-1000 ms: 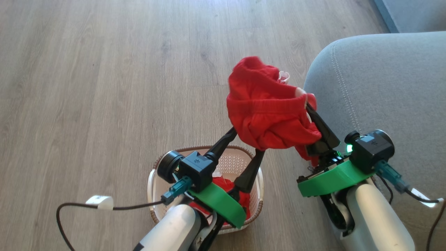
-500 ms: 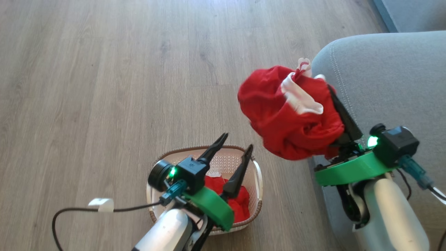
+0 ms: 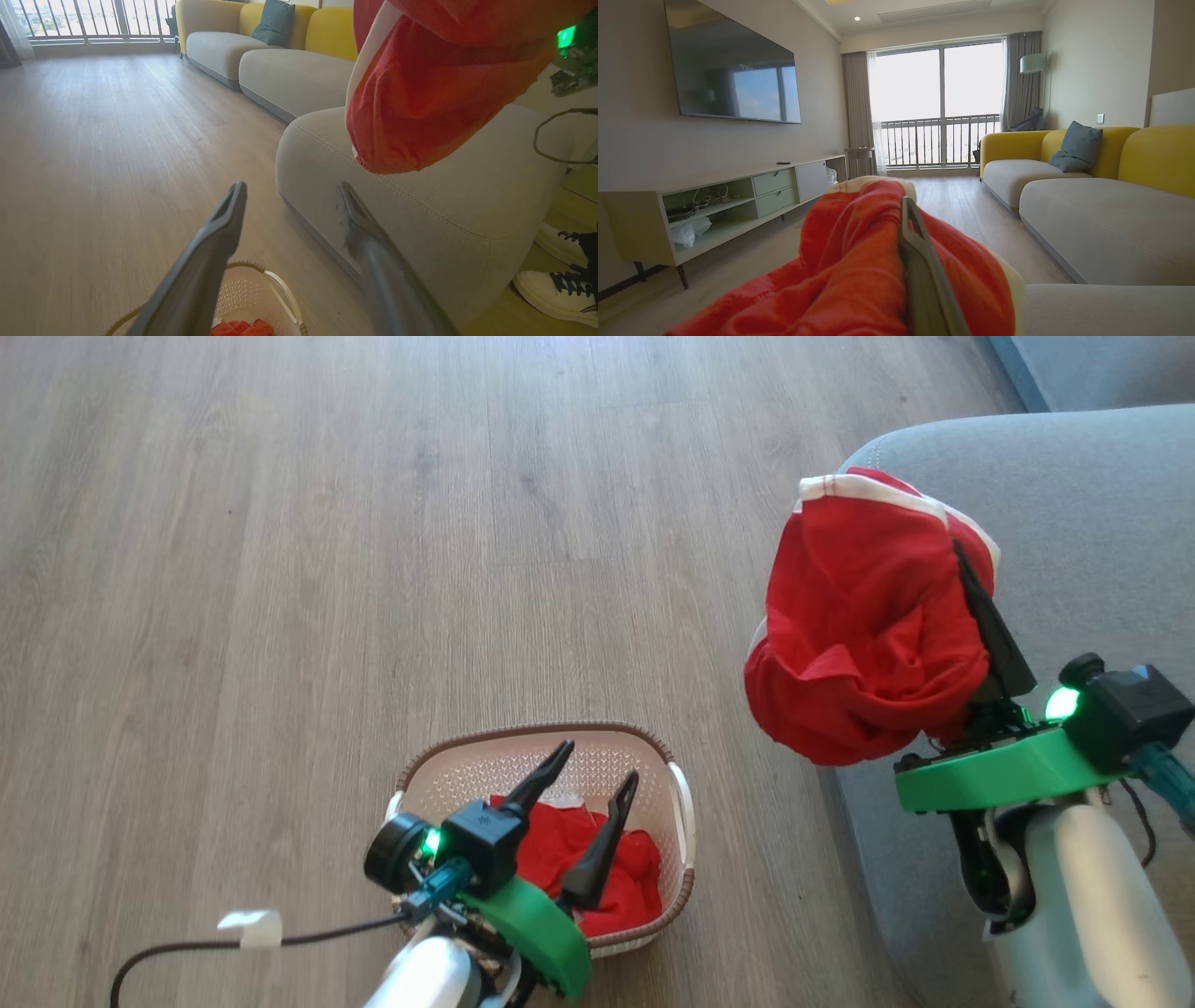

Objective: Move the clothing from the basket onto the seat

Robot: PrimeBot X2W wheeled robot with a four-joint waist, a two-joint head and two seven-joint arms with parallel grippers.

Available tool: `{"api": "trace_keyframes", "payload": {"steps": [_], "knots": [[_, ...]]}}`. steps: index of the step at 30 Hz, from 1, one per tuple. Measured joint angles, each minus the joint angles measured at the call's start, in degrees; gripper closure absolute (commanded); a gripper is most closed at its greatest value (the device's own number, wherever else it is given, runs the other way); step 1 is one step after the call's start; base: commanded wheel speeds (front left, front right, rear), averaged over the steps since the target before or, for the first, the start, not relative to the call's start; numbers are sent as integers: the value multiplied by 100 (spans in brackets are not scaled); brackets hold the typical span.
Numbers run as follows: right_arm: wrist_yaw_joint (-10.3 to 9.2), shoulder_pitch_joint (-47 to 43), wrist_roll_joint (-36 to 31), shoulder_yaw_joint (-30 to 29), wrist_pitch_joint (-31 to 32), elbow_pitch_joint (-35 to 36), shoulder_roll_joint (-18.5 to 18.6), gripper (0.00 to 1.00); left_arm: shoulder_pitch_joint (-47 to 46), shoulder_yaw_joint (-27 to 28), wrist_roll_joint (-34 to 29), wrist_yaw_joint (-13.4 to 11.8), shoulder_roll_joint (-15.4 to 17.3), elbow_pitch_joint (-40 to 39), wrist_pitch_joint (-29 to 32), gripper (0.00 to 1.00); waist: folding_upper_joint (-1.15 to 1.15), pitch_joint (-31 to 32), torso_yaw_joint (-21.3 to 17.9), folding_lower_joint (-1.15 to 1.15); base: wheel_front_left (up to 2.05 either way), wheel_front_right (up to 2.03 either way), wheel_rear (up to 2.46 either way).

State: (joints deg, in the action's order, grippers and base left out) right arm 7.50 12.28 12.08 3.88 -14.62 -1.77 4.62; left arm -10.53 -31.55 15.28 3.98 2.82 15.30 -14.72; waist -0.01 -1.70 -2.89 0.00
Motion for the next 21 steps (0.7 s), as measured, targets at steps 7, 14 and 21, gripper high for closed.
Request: {"api": "trace_keyframes", "payload": {"steps": [7, 14, 21], "knots": [[0, -1, -1, -183, 0, 52, 22, 100, 263, 92, -178, 187, 4, 5, 0, 0, 0, 8, -5, 0, 0, 0, 0], [0, -1, -2, -271, 0, 74, 23, 100, 469, 179, -325, 290, 4, 69, 0, 0, 0, 12, -62, 0, 0, 0, 0], [0, -2, -21, -349, 0, 74, 29, 100, 514, 205, -335, 299, 5, 62, 0, 0, 0, -19, -201, 0, 0, 0, 0]]}}
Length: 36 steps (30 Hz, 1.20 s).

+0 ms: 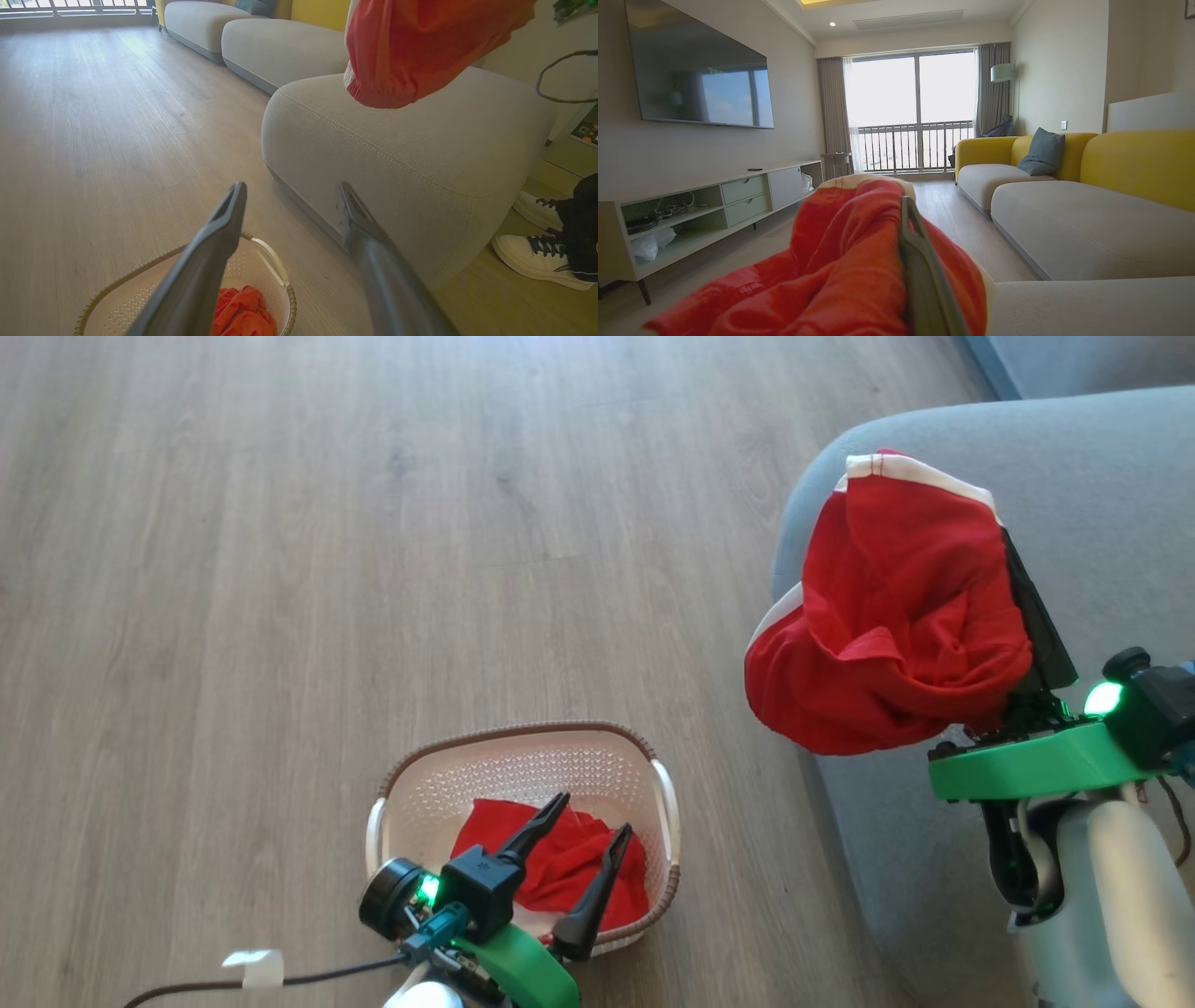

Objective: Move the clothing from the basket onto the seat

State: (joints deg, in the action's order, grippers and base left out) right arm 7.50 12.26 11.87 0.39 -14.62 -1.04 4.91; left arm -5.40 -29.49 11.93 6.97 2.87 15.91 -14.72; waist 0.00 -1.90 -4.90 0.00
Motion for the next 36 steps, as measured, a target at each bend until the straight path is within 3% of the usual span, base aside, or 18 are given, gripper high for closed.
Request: {"api": "trace_keyframes", "payload": {"steps": [16, 26, 29, 36], "knots": [[0, 25, -80, -221, 0, -10, 3, 100, -30, -69, -79, 44, 3, -22, 0, 0, 0, -167, -999, 0, 0, 0, 0], [0, 131, -78, -370, 0, -15, -30, 100, -225, -193, -258, 46, 5, 20, 0, 0, 0, -363, -2138, 0, 0, 0, 0], [0, 118, -77, -627, 0, 35, -83, 100, -358, -374, -292, 46, 5, 69, 0, 0, 0, -466, -2419, 0, 0, 0, 0], [0, 19, -81, -1185, 0, 278, -133, 100, -858, -869, -168, 46, 69, 200, 0, 0, 0, -824, -2659, 0, 0, 0, 0]]}}
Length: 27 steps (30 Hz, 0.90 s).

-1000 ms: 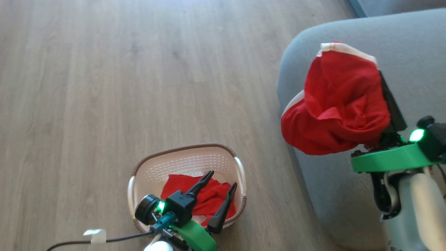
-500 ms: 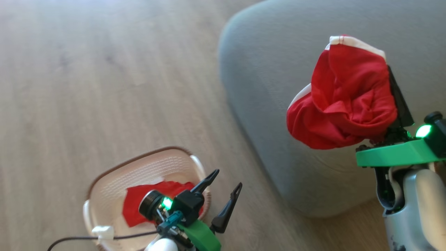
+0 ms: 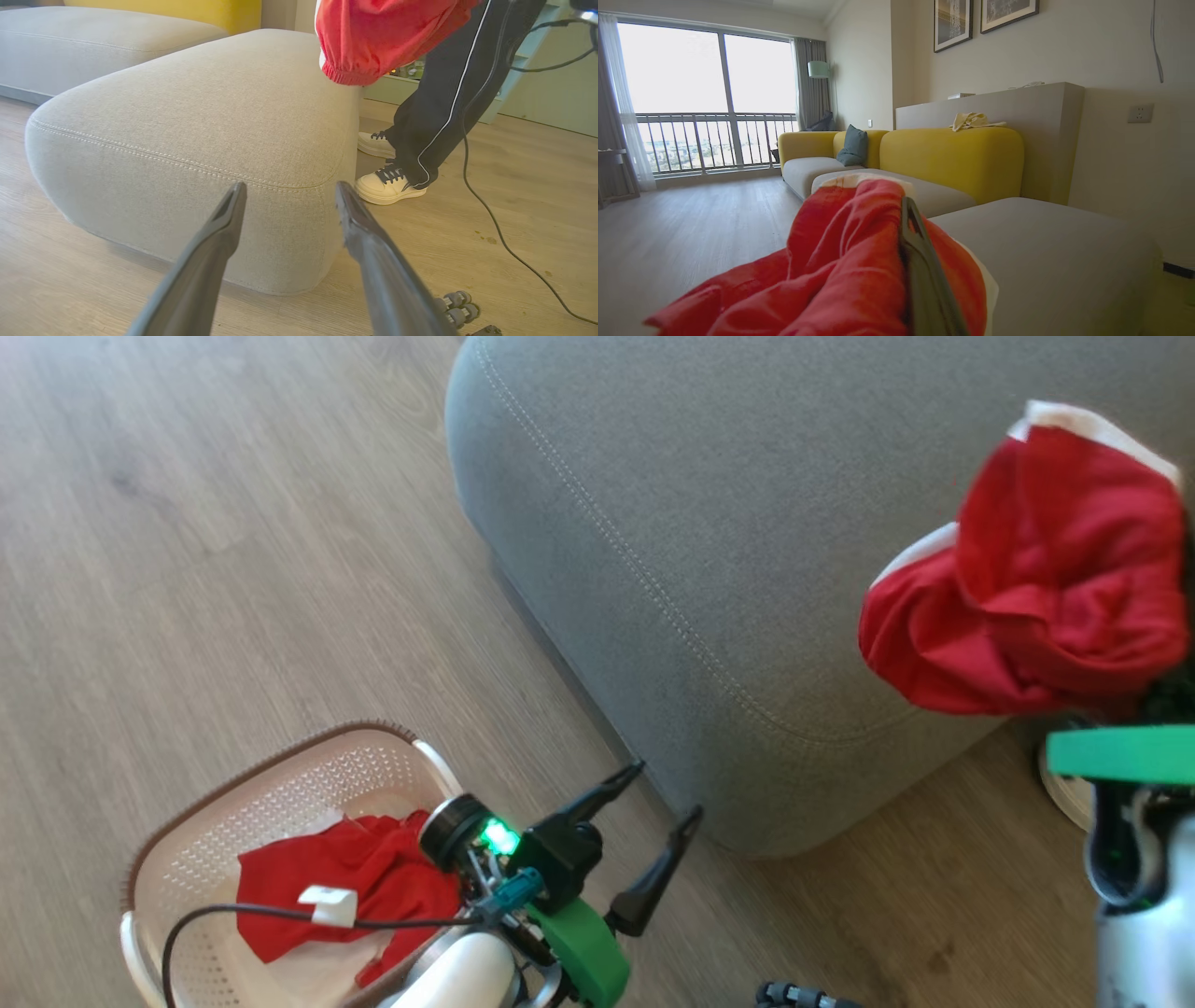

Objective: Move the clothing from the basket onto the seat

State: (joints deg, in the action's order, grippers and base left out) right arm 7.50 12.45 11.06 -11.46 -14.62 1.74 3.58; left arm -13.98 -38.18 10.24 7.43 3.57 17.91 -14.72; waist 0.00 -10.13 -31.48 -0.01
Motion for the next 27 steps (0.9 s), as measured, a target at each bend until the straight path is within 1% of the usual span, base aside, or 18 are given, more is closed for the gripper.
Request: {"api": "trace_keyframes", "payload": {"steps": [5, 11, 15, 18, 20, 21, 22, 27], "knots": [[0, -257, -34, -315, 0, 56, -26, 100, -35, -111, 53, 1, 33, 22, 0, 0, 0, -70, -30, 0, 0, 0, 0], [0, -256, 18, -571, 0, -5, -82, 100, -31, -79, 87, 1, 82, 26, 0, 0, 0, -96, -11, 0, 0, 0, 0], [0, -121, 2, -773, 0, -235, -102, 100, -26, 29, 15, 1, 141, 23, 0, 0, 0, -225, -3, 0, 0, 0, 0], [0, 246, 18, -862, 0, -572, -76, 100, -20, 153, -112, 0, 226, 14, 0, 0, 0, -399, -3, 0, 0, 0, 0], [0, 563, 10, -940, 0, -704, 35, 100, -31, 120, -193, 0, 276, 14, 0, 0, 0, -552, 20, 0, 0, 0, 0], [0, 914, 23, -1105, 0, -787, 193, 100, -72, 54, -253, 1, 316, 13, 0, 0, 0, -735, 83, 0, 0, 0, 0], [0, 1093, 93, -1157, 0, -823, 267, 100, -127, 10, -277, 1, 350, 16, 0, 0, 0, -832, 123, 0, 0, 0, 0], [0, 1959, 426, -1018, -1, -1122, 736, 100, -600, -49, -327, 0, 485, 100, 0, 0, 0, -1387, 344, -1, 0, 0, 0]]}}
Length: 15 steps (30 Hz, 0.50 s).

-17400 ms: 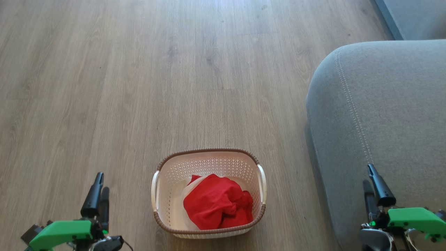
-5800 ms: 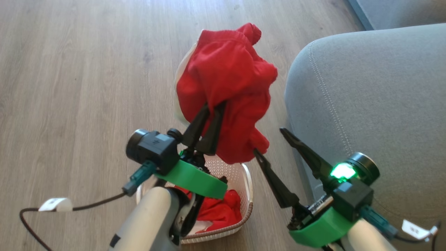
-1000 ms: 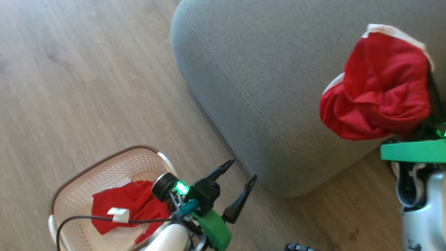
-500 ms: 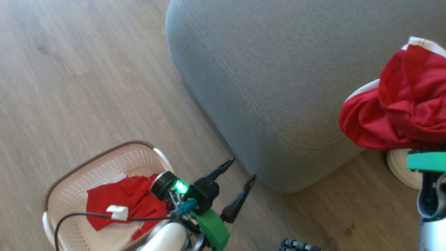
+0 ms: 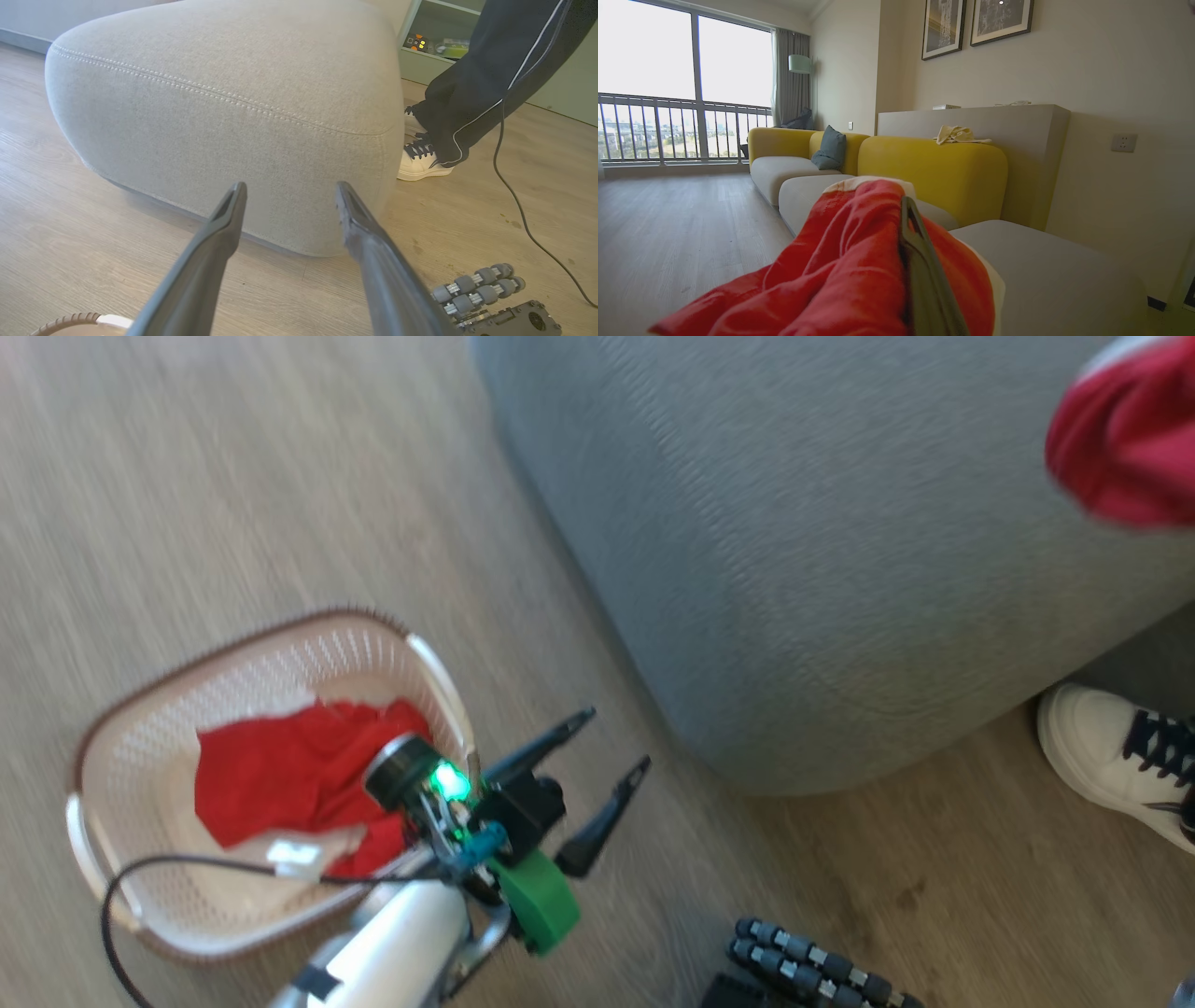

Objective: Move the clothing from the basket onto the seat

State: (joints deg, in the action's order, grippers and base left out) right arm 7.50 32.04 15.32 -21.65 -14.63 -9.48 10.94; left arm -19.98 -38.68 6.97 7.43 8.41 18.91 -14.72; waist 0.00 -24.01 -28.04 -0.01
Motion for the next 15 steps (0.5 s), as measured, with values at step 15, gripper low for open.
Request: {"api": "trace_keyframes", "payload": {"steps": [15], "knots": [[0, 2547, 345, 312, -1, -2039, 864, 100, -615, 32, -199, 0, 114, 45, 0, 0, 0, -1374, 628, 0, 0, 0, 0]]}}
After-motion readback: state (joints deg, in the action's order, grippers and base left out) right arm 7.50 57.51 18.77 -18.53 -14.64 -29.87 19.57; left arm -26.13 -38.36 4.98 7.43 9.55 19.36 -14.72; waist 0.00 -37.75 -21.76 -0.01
